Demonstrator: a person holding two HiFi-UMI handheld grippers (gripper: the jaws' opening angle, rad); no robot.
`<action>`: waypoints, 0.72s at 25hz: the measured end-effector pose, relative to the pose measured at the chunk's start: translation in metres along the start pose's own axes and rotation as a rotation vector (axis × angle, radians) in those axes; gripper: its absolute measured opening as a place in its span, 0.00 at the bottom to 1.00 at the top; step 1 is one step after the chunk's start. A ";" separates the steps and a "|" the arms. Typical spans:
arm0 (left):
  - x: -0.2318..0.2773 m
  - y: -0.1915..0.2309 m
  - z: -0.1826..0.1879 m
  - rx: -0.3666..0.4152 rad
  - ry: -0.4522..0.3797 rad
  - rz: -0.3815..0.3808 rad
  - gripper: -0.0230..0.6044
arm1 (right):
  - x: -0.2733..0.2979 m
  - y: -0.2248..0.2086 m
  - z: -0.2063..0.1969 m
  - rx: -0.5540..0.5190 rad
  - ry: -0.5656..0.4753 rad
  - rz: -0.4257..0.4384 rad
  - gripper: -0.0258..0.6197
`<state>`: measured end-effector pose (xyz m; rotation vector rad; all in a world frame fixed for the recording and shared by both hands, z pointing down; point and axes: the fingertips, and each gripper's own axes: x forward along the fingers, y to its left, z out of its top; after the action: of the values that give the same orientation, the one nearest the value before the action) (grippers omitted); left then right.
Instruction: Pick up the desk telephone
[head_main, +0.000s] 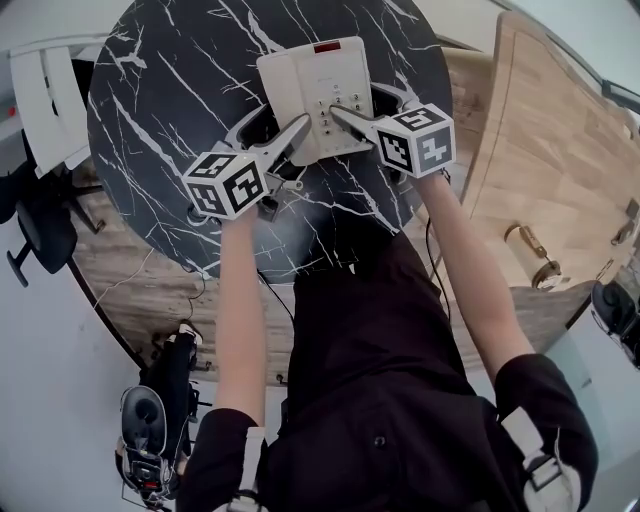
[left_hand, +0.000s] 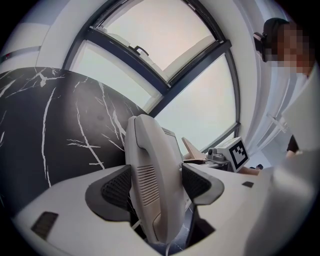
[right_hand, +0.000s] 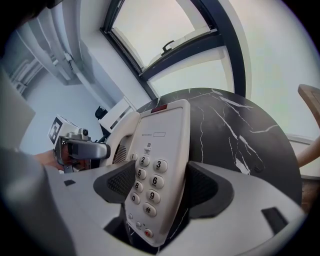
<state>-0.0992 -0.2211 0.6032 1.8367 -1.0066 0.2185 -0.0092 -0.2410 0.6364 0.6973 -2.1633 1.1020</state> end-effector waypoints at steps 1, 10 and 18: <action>0.000 0.000 0.000 -0.005 0.001 -0.005 0.54 | 0.000 0.000 0.000 0.005 0.000 0.006 0.53; 0.003 0.001 -0.002 -0.053 -0.006 -0.028 0.56 | 0.005 0.000 -0.001 0.046 0.008 0.074 0.54; 0.005 0.004 -0.003 -0.109 -0.016 -0.044 0.59 | 0.005 0.000 0.000 0.044 -0.012 0.082 0.54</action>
<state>-0.0980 -0.2217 0.6102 1.7619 -0.9693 0.1205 -0.0121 -0.2418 0.6401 0.6406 -2.2011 1.1938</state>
